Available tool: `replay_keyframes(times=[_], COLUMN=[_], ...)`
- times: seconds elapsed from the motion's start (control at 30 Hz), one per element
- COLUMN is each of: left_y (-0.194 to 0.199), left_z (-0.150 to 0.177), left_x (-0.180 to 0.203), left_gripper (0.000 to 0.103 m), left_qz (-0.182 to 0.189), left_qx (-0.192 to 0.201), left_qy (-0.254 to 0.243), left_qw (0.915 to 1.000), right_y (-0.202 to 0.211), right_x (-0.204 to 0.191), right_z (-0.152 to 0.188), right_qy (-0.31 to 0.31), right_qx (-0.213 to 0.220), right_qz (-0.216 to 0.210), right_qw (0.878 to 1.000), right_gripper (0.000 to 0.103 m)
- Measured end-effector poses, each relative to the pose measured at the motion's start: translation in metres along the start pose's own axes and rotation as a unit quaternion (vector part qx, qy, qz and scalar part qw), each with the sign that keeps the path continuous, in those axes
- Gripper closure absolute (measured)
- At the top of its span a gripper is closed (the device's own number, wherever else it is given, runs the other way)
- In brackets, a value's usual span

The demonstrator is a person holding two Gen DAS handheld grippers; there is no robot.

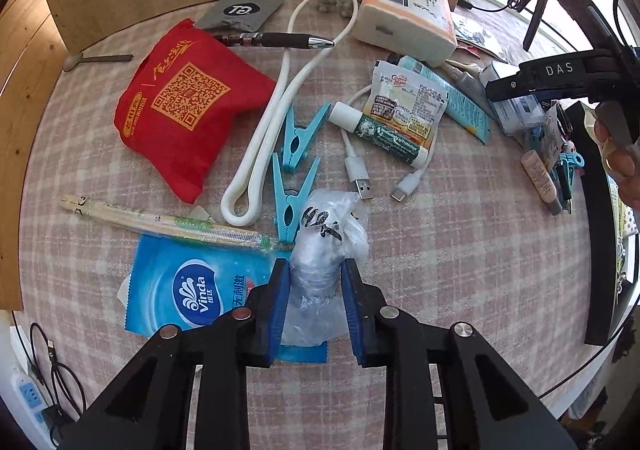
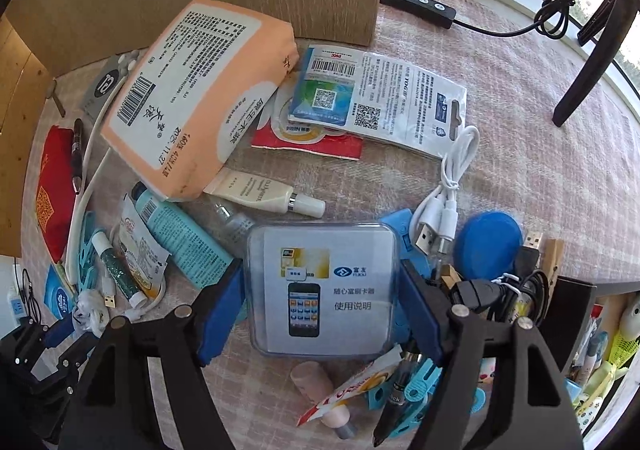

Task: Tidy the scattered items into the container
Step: 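Grasp the clear plastic bag with the left gripper while the right gripper grasps the clear phone-card box, then carry the plastic bag and clear box into the tray and release both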

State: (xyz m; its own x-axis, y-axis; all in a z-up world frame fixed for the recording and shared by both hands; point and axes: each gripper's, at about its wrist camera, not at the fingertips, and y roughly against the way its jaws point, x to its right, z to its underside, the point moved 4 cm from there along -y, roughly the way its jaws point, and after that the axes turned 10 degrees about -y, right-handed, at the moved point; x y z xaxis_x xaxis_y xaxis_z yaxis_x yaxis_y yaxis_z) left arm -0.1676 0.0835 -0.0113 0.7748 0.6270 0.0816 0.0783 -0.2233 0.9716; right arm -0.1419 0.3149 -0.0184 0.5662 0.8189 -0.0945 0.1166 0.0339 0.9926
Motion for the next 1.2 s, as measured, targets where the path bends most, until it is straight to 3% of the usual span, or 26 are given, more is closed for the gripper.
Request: replay_keyframes(times=[0.4, 0.7, 0.83, 0.93, 1.2], left_y=[0.012, 0.046, 0.058, 0.066, 0.079], left_z=[0.014, 0.011, 0.001, -0.011, -0.043], left_x=[-0.021, -0.005, 0.013, 0.037, 0.117], left_gripper=[0.083, 0.083, 0.083, 0.083, 0.083], left_qz=[0.007, 0.009, 0.013, 0.023, 0.074], left_qx=[0.023, 0.05, 0.065, 0.078, 0.094], left_qy=[0.04, 0.052, 0.076, 0.068, 0.014], left_qw=[0.9989, 0.9974, 0.9949, 0.9944, 0.9927], right_y=[0.026, 0.065, 0.085, 0.092, 0.123], right_x=[-0.004, 0.01, 0.029, 0.047, 0.127], right_z=[0.03, 0.058, 0.068, 0.054, 0.076], right_qy=[-0.009, -0.011, -0.012, -0.024, -0.072], right_qx=[0.029, 0.05, 0.061, 0.067, 0.099], right_qz=[-0.021, -0.044, -0.041, -0.039, -0.016], right_qw=[0.999, 0.998, 0.997, 0.997, 0.992], right_gripper=[0.035, 0.035, 0.035, 0.035, 0.035])
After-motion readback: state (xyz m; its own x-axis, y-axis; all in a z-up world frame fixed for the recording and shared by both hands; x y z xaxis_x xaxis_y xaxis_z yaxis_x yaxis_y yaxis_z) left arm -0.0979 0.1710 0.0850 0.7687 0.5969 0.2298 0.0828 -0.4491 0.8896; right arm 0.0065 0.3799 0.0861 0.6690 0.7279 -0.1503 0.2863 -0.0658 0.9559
